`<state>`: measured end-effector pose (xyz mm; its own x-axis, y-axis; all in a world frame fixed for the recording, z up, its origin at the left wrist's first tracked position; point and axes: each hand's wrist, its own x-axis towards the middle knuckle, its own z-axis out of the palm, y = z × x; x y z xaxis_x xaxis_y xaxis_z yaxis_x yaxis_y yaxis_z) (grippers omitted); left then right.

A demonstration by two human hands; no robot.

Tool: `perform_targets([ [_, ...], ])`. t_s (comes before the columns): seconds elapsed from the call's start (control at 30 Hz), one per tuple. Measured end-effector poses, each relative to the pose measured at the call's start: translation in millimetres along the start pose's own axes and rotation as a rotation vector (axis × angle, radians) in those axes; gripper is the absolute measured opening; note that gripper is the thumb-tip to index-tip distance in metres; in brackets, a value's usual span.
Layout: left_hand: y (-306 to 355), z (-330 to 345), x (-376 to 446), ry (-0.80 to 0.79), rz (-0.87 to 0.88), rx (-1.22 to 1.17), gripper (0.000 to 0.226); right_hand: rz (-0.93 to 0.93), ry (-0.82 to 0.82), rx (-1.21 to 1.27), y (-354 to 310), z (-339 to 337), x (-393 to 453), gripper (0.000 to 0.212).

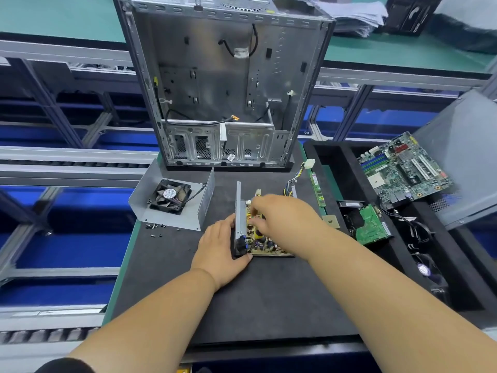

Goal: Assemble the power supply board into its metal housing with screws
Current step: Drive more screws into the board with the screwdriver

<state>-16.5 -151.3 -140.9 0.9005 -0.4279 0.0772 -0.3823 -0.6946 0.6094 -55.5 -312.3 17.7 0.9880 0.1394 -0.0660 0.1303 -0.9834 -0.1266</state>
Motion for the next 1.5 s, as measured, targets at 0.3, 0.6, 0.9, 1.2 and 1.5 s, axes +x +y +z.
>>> perform_targets([
  [0.3, 2.2, -2.4, -0.6, -0.001, -0.001, -0.016, 0.094, 0.02, -0.074, 0.033, -4.2, -5.5, -1.2, 0.013],
  [0.6, 1.4, -1.6, -0.9, -0.003, -0.003, -0.007, 0.095, 0.053, -0.033, -0.174, -5.6, -0.1, 10.1, 0.031],
  [0.9, 0.9, -1.3, -1.0, -0.004, -0.001, -0.004, 0.095, 0.156, 0.014, -0.116, -3.1, 4.9, 9.7, 0.033],
  [1.2, 0.7, -1.6, -1.2, -0.01, 0.01, -0.012, 0.097, 0.138, 0.054, 0.179, 2.3, 14.0, -3.5, 0.029],
  [1.5, 3.9, -5.9, -3.1, -0.023, 0.009, -0.015, 0.098, 0.278, 0.146, 0.046, -16.0, 24.5, -3.2, 0.037],
])
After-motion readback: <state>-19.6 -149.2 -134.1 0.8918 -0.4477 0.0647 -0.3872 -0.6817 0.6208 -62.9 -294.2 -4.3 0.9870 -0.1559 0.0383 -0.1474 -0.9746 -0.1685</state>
